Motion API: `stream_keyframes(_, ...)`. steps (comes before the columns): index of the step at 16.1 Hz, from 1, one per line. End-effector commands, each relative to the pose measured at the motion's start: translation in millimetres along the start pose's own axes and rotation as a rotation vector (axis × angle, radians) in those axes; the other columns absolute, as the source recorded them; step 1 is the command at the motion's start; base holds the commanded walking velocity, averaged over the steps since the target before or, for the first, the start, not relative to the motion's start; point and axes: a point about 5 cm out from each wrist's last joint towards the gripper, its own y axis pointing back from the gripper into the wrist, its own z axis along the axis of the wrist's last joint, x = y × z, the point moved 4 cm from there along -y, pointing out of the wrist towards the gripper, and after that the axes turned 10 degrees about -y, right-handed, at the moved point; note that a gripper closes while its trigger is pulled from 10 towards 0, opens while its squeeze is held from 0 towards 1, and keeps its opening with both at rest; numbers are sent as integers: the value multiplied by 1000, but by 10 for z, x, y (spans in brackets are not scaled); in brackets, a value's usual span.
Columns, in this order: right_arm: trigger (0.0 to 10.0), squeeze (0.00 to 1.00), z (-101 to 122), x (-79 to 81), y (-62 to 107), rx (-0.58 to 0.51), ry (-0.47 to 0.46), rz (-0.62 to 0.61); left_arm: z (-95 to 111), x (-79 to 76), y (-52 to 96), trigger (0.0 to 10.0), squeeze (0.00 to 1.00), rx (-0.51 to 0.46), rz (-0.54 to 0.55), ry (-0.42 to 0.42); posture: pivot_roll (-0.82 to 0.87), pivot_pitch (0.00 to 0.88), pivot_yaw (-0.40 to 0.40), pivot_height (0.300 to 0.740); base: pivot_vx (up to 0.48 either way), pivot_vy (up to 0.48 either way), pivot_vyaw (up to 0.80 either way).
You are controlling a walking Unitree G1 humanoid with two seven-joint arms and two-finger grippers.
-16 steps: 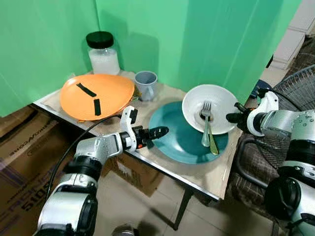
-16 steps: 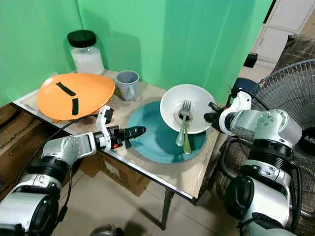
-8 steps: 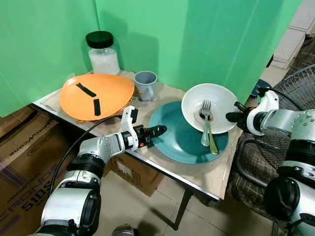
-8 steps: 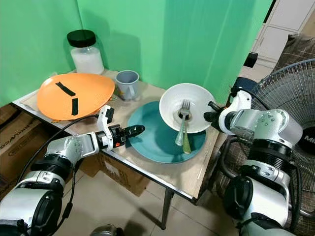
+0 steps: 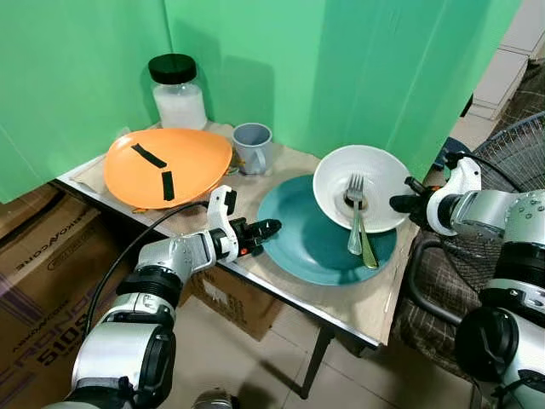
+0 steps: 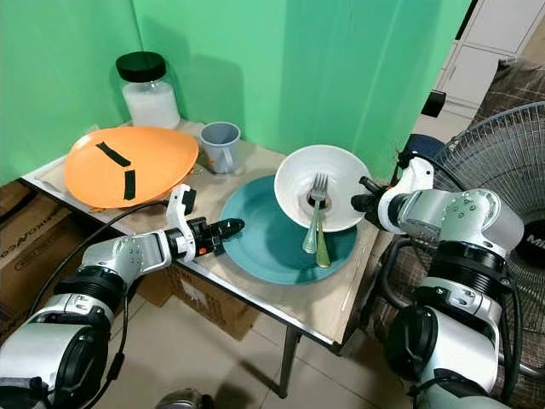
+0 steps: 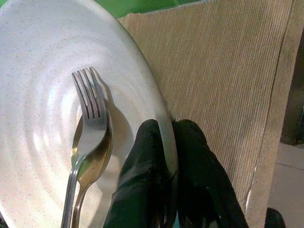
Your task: Setting the table
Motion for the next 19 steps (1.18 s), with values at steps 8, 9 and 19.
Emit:
stream_keyframes(8,0,0,432,218,399,-128,30,122,82,174,26,0,0,-29,152,-15,13,0,6,740,0,0,0)
stream_keyframes(9,0,0,465,227,430,-137,34,125,96,187,30,0,0,-33,166,-20,13,0,6,740,0,0,0)
stream_keyframes(19,0,0,753,-29,597,-207,6,51,678,-14,213,0,0,-180,311,-314,27,0,-9,740,0,0,0)
